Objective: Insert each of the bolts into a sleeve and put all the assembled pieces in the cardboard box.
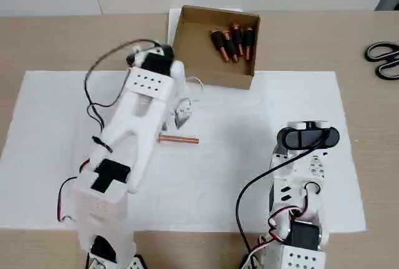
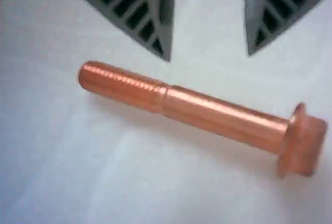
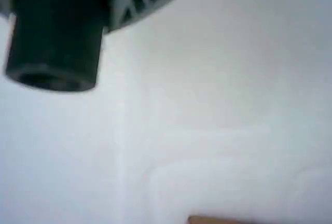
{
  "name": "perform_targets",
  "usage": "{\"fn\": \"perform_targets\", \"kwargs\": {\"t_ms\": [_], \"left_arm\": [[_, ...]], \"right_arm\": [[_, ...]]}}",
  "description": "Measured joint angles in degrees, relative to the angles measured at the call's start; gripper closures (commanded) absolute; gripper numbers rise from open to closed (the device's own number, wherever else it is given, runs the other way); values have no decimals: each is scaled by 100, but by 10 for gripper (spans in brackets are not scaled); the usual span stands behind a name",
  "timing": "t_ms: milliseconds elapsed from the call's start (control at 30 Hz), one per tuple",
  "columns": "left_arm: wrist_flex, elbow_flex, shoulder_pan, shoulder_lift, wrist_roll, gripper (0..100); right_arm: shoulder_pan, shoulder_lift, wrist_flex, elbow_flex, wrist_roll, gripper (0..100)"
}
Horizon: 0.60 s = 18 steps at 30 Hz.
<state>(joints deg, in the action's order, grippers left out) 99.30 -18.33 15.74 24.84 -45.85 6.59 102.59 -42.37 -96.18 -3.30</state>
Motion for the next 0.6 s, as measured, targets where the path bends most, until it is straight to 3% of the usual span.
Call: {"fn": "perform_targets", "kwargs": {"t_ms": [233,500,600], "left_arm": [[0,308,0,-9,-1934,903],[-193,352,-9,-9,-2822,900],[-396,352,-9,114,-3033,846]], "right_arm": [[0,0,0,0,0,994],[0,0,0,0,0,994],[0,0,0,0,0,994]]}}
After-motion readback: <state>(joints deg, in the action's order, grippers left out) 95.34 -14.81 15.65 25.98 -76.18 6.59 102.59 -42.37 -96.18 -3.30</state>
